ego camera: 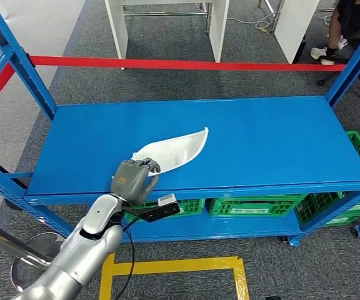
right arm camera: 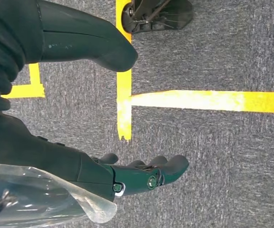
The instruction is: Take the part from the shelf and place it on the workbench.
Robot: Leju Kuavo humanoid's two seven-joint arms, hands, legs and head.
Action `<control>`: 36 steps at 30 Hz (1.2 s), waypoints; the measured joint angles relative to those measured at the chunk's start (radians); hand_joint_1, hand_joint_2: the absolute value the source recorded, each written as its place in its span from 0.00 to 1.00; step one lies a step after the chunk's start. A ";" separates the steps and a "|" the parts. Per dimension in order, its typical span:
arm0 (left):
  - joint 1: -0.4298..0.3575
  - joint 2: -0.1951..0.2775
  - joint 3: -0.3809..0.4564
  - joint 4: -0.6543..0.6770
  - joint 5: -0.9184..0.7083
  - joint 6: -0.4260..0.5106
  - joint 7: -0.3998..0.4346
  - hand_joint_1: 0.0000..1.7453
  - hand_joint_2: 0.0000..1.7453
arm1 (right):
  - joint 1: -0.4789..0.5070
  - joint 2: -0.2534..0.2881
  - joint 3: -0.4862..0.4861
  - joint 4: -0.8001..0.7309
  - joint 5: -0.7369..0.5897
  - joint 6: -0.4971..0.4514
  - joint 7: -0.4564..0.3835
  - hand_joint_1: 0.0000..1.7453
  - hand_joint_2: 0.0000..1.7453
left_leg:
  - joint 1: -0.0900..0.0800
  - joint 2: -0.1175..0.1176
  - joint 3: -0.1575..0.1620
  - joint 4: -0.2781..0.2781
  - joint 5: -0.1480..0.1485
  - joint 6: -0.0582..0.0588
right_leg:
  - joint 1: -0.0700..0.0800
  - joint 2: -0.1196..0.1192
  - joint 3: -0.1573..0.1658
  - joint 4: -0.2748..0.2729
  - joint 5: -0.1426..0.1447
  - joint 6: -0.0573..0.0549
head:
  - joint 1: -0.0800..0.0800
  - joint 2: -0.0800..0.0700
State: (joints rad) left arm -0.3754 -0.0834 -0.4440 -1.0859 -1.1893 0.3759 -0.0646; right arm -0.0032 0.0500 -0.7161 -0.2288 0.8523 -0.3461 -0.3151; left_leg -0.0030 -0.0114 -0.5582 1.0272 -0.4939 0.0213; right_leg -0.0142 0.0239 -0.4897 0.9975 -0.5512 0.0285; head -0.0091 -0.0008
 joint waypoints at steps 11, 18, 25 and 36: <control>0.189 -0.005 0.049 -0.332 0.516 -0.112 -0.275 1.00 1.00 | 0.004 0.000 -0.026 0.004 0.012 -0.018 -0.003 0.00 1.00 | 0.000 0.000 0.000 0.000 0.000 0.000 | 0.000 0.000 0.000 0.000 0.000 0.000 | 0.000 0.000; 0.249 -0.005 0.057 -0.427 0.647 -0.133 -0.334 1.00 1.00 | 0.004 0.007 -0.043 0.004 0.004 -0.015 -0.019 0.00 1.00 | -0.002 0.000 0.000 0.001 0.000 0.000 | -0.001 0.000 0.000 -0.001 0.001 0.001 | 0.000 0.000; 0.459 0.002 0.113 -0.601 0.874 -0.120 -0.494 1.00 1.00 | 0.008 0.026 -0.117 0.004 -0.079 0.089 -0.044 0.00 1.00 | -0.009 0.000 0.000 0.003 -0.006 0.009 | -0.008 0.001 0.000 -0.002 -0.002 0.006 | 0.000 0.000; 0.699 -0.047 0.270 -0.693 0.945 -0.178 -0.604 1.00 1.00 | 0.027 0.052 -0.213 0.004 -0.108 0.260 -0.051 0.00 1.00 | -0.001 0.017 0.006 -0.027 0.016 0.035 | -0.008 -0.016 -0.125 0.269 -0.126 0.026 | 0.008 0.000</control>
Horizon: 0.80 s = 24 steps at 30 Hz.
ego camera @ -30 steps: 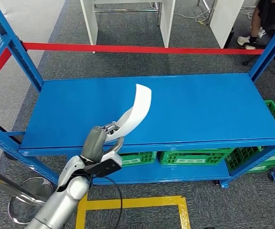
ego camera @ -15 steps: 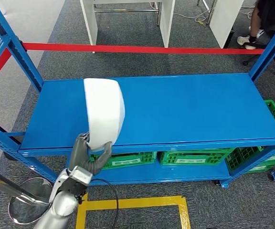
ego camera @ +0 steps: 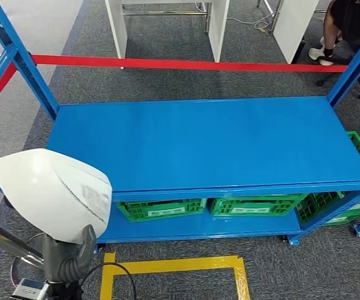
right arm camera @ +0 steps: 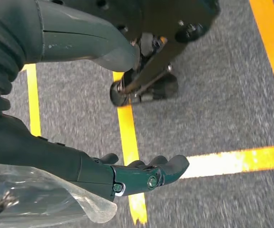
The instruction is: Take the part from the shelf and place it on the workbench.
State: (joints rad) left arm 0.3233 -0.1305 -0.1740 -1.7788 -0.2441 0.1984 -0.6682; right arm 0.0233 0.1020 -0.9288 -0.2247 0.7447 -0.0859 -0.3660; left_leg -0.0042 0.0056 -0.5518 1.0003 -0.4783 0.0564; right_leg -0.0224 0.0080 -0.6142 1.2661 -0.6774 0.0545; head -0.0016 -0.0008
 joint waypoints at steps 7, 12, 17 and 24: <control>0.021 -0.038 0.059 -0.001 -0.015 -0.039 -0.006 1.00 1.00 | 0.001 0.008 -0.032 -0.001 0.009 0.045 -0.012 0.00 1.00 | -0.002 -0.003 -0.014 0.027 0.004 -0.034 | 0.001 -0.001 0.124 -0.252 0.128 -0.016 | 0.001 0.000; 0.025 -0.049 0.076 -0.002 -0.025 -0.043 -0.007 1.00 1.00 | 0.006 0.009 -0.046 -0.002 0.012 0.050 -0.013 0.00 1.00 | 0.006 -0.005 -0.059 0.147 -0.107 -0.060 | 0.000 -0.008 0.087 -0.254 0.153 -0.056 | -0.005 0.000; 0.027 -0.052 0.080 -0.002 -0.026 -0.042 -0.007 1.00 1.00 | 0.007 0.009 -0.055 -0.002 0.013 0.051 -0.013 0.00 1.00 | 0.006 -0.005 -0.025 0.222 -0.134 -0.053 | 0.013 -0.012 0.046 -0.249 0.185 -0.061 | -0.009 0.000; 0.026 -0.058 0.081 -0.005 -0.031 -0.032 -0.007 1.00 1.00 | 0.008 0.013 -0.070 -0.004 0.032 0.060 -0.012 0.00 1.00 | -0.009 -0.004 0.099 -0.029 -0.060 -0.019 | 0.012 -0.010 0.022 -0.253 0.222 -0.032 | -0.008 0.000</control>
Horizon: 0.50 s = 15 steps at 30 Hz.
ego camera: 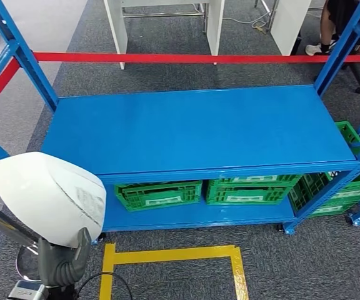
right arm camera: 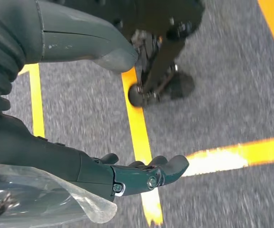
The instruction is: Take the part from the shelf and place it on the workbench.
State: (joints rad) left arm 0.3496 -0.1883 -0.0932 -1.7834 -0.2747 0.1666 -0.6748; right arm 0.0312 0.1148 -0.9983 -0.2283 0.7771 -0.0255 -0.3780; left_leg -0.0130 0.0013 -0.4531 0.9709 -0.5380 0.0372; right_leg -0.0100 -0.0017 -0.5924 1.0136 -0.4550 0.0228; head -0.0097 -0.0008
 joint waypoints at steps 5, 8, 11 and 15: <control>-0.001 -0.005 -0.004 0.000 -0.007 0.016 0.000 1.00 1.00 | 0.002 -0.002 -0.021 -0.004 0.019 0.006 0.002 0.00 1.00 | 0.007 0.009 -0.054 -0.007 0.051 0.016 | -0.003 0.002 -0.065 0.214 -0.183 0.019 | 0.007 0.000; -0.001 -0.005 -0.007 0.002 -0.008 0.021 0.000 1.00 1.00 | 0.002 -0.006 -0.028 -0.007 0.025 0.006 0.003 0.00 1.00 | 0.007 0.012 -0.096 0.005 0.077 0.010 | -0.004 0.001 -0.026 0.244 -0.141 0.026 | 0.007 0.000; -0.002 -0.005 -0.010 0.002 -0.008 0.027 0.000 1.00 1.00 | -0.001 -0.011 -0.033 -0.012 0.029 0.006 0.003 0.00 1.00 | 0.006 0.012 -0.135 0.032 0.091 -0.002 | -0.006 0.002 0.120 0.045 -0.099 0.025 | 0.007 0.000; -0.009 -0.005 -0.025 0.005 -0.014 0.041 0.001 1.00 1.00 | 0.001 -0.014 -0.042 -0.016 0.033 0.009 0.005 0.00 1.00 | 0.003 0.011 -0.158 0.051 0.110 -0.020 | -0.004 0.003 0.141 -0.035 -0.118 -0.003 | 0.006 0.000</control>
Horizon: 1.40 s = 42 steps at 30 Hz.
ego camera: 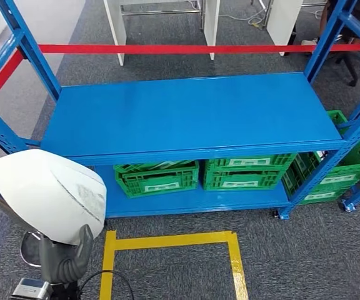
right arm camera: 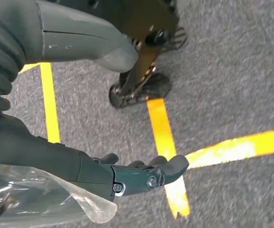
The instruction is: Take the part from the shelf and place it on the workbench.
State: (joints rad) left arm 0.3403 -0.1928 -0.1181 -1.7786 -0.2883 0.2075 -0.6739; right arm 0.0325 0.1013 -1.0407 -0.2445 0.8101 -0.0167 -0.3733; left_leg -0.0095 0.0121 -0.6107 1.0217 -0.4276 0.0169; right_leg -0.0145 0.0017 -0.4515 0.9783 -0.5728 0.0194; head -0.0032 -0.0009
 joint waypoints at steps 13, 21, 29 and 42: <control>-0.001 0.019 -0.052 0.009 0.008 0.067 0.005 1.00 1.00 | 0.003 -0.010 -0.019 -0.006 0.040 0.018 0.010 0.00 1.00 | -0.003 -0.009 0.196 -0.049 -0.133 0.015 | 0.011 -0.008 -0.142 0.025 0.124 -0.011 | -0.005 0.000; 0.007 0.026 -0.058 0.009 0.013 0.077 0.006 1.00 1.00 | 0.004 -0.014 -0.021 -0.006 0.052 0.024 0.009 0.00 1.00 | -0.001 0.002 0.105 -0.067 -0.055 0.037 | 0.004 -0.003 -0.218 0.265 -0.066 0.025 | 0.005 0.000; 0.024 0.029 -0.057 0.001 0.020 0.093 0.009 1.00 1.00 | -0.001 -0.011 -0.021 -0.008 0.086 0.031 -0.006 0.00 1.00 | -0.006 0.003 -0.015 -0.002 0.016 0.011 | 0.002 0.000 0.043 -0.012 -0.021 0.016 | 0.005 0.000; 0.039 0.038 -0.054 -0.002 0.038 0.078 0.010 1.00 1.00 | 0.009 0.011 -0.034 -0.028 0.133 0.041 -0.008 0.00 1.00 | 0.005 -0.008 0.157 0.037 -0.114 -0.003 | 0.006 -0.013 -0.137 0.017 0.114 -0.015 | 0.002 0.000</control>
State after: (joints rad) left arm 0.3792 -0.1545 -0.1718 -1.7808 -0.2503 0.2859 -0.6642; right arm 0.0411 0.1119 -1.0748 -0.2727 0.9431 0.0247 -0.3813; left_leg -0.0044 0.0046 -0.4540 1.0583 -0.5413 0.0141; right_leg -0.0087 -0.0117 -0.5890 0.9952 -0.4588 0.0046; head -0.0013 -0.0008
